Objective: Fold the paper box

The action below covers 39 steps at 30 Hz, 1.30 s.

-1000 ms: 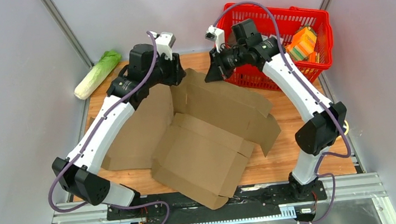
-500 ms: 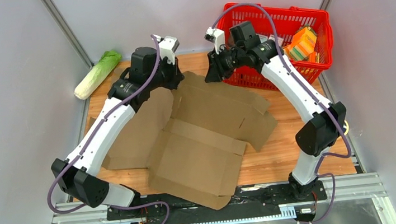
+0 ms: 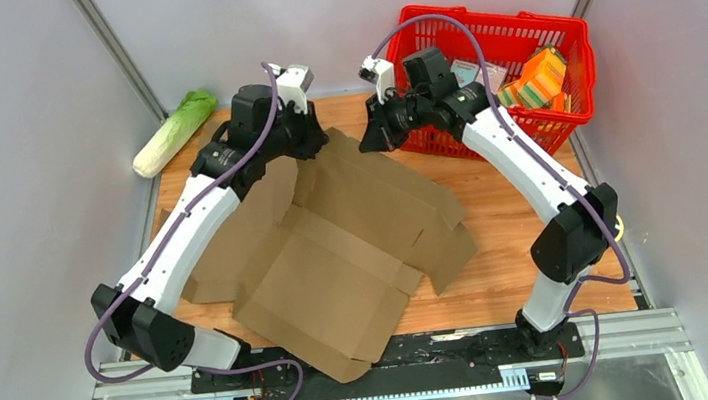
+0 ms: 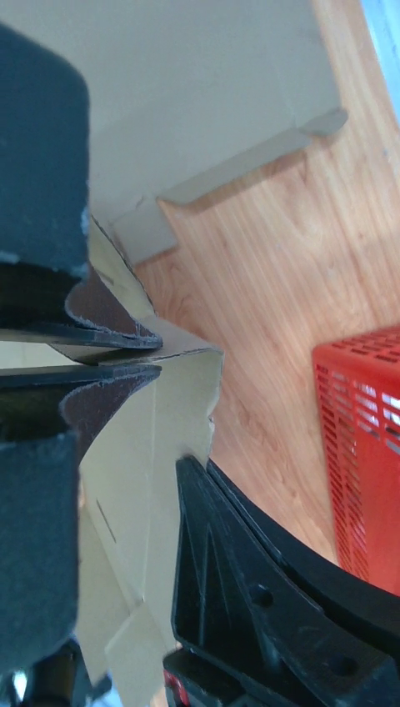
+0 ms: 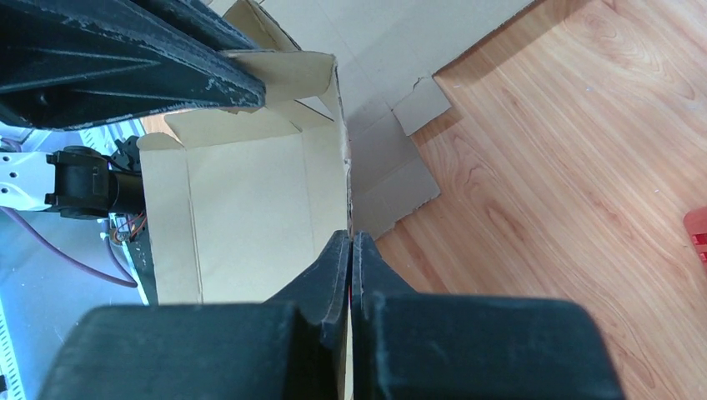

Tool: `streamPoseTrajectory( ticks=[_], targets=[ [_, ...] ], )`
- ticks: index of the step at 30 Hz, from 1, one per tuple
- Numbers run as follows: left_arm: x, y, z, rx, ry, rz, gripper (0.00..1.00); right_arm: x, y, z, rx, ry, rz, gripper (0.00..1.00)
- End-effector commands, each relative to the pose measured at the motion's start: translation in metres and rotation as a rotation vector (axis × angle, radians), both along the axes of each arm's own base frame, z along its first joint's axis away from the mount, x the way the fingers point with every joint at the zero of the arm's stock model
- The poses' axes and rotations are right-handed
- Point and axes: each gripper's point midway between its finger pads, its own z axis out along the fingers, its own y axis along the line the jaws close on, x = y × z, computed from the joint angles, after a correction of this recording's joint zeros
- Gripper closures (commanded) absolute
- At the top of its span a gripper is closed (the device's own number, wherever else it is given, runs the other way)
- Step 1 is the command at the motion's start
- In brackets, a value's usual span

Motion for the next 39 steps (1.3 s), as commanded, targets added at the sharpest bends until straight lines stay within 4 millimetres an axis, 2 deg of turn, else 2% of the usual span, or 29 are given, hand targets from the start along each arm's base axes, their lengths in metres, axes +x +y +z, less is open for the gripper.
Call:
streamPoseTrajectory(
  ticks=[1,3,8,12,15,17,18,20,21,22,23,24,25,27,28,29,30,31,34,39],
  targets=[
    [-0.014,-0.038,0.022,-0.2,0.064,-0.109,0.8,-0.002,0.01,0.033,0.085,-0.114,0.008,1.0],
    [-0.013,-0.048,0.01,-0.22,0.112,-0.136,0.74,-0.004,0.011,0.035,0.097,-0.117,0.023,1.0],
    [-0.008,-0.066,-0.001,-0.326,0.146,-0.156,0.6,-0.008,0.012,0.041,0.113,-0.121,0.041,1.0],
    [0.001,-0.077,-0.007,-0.357,0.16,-0.177,0.58,-0.013,0.012,0.048,0.138,-0.112,0.035,1.0],
    [0.001,-0.079,0.0,-0.354,0.152,-0.195,0.5,-0.012,0.01,0.048,0.127,-0.122,0.024,1.0],
    [-0.002,-0.072,0.001,-0.317,0.137,-0.185,0.5,-0.008,0.005,0.043,0.104,-0.119,0.001,1.0],
    [-0.004,-0.062,0.009,-0.3,0.103,-0.156,0.5,-0.007,0.003,0.043,0.096,-0.121,-0.007,1.0],
    [-0.013,-0.045,0.001,-0.214,0.087,-0.132,0.5,-0.005,-0.003,0.042,0.084,-0.116,-0.024,1.0],
    [-0.017,-0.03,0.01,-0.184,0.043,-0.086,0.5,-0.004,-0.005,0.041,0.084,-0.112,-0.028,1.0],
    [-0.024,-0.018,-0.004,-0.118,0.05,-0.072,0.5,-0.002,-0.009,0.04,0.071,-0.134,-0.024,1.0],
    [-0.023,-0.003,-0.007,-0.075,0.029,-0.017,0.5,-0.003,-0.01,0.041,0.072,-0.137,-0.016,1.0],
    [-0.031,0.01,0.001,-0.059,-0.006,0.007,0.5,-0.003,-0.01,0.04,0.07,-0.137,-0.011,1.0],
    [-0.038,0.021,-0.012,-0.003,0.004,0.02,0.5,-0.004,-0.011,0.04,0.067,-0.134,-0.006,1.0],
    [-0.047,0.04,-0.009,0.032,-0.032,0.064,0.38,-0.005,-0.009,0.039,0.066,-0.133,0.018,1.0],
    [-0.052,0.046,-0.022,0.07,-0.018,0.064,0.28,-0.008,-0.009,0.037,0.064,-0.117,0.03,1.0],
    [-0.054,0.051,-0.025,0.085,-0.018,0.072,0.23,-0.011,-0.007,0.038,0.077,-0.108,0.054,1.0],
    [-0.055,0.057,-0.027,0.102,-0.024,0.096,0.23,-0.013,-0.005,0.038,0.086,-0.102,0.067,1.0],
    [-0.056,0.061,-0.037,0.127,-0.01,0.098,0.22,-0.014,-0.004,0.038,0.092,-0.1,0.076,1.0],
    [-0.054,0.059,-0.051,0.148,0.014,0.094,0.21,-0.015,-0.003,0.04,0.099,-0.099,0.081,1.0],
    [-0.038,0.066,-0.066,0.208,0.021,0.155,0.21,-0.02,-0.002,0.047,0.109,-0.087,0.107,1.0]
  ],
)
